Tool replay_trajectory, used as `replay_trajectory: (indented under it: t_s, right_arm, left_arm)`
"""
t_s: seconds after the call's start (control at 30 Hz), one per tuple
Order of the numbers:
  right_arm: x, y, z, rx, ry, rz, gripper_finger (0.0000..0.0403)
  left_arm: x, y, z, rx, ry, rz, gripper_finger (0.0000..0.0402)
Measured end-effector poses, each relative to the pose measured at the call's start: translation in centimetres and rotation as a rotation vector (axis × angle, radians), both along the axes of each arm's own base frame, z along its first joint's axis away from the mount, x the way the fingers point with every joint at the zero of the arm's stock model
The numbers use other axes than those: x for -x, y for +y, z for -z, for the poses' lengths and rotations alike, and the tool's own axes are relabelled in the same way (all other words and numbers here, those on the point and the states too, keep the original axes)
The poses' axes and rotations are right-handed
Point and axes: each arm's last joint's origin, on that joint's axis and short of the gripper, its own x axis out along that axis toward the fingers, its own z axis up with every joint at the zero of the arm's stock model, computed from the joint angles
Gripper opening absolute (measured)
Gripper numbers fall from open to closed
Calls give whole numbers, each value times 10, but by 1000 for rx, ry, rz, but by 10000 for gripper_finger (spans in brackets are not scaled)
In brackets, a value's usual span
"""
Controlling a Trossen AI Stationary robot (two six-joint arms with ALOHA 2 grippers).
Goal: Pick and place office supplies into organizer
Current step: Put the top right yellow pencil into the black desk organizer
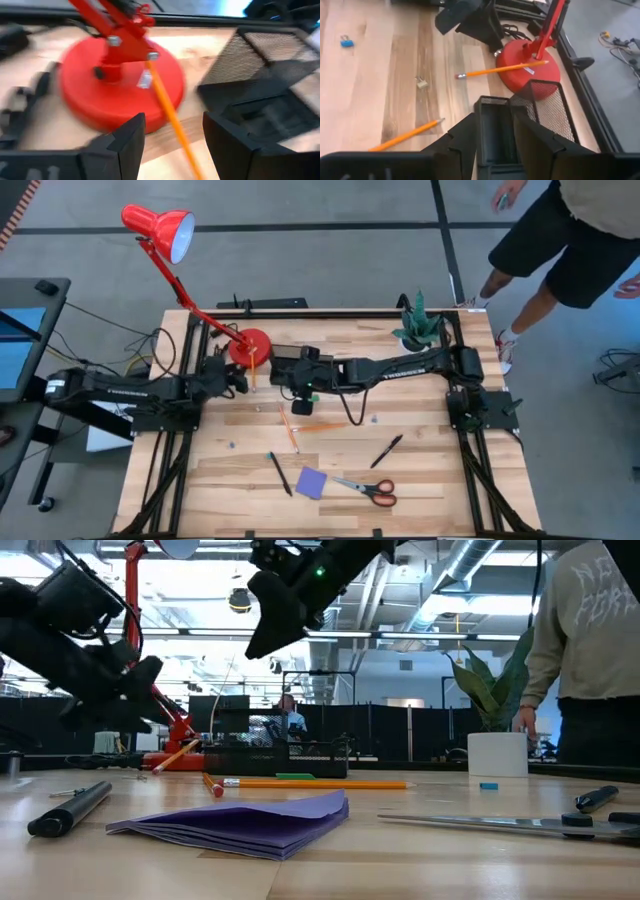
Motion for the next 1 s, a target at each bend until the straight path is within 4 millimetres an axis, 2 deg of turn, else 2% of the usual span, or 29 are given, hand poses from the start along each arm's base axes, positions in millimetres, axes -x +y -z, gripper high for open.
replay_trajectory:
  t_s: [0.2,0.3,0.6,0.8,1.0]
  right_arm:
    - [1,0,-2,-5,-7,7,123]
    - [1,0,-2,-5,1,6,123]
    - [2,0,-1,-21,3,15,122]
    - [2,0,-2,-21,2,16,121]
    - [2,0,-2,-44,-7,35,122]
  left_arm:
    - [2,16,-3,55,-83,-82,190]
    - [3,20,-2,98,-85,-63,190]
    - [-1,23,5,136,-20,27,190]
    - [-5,24,14,177,18,6,190]
    - [-15,27,16,165,-22,30,190]
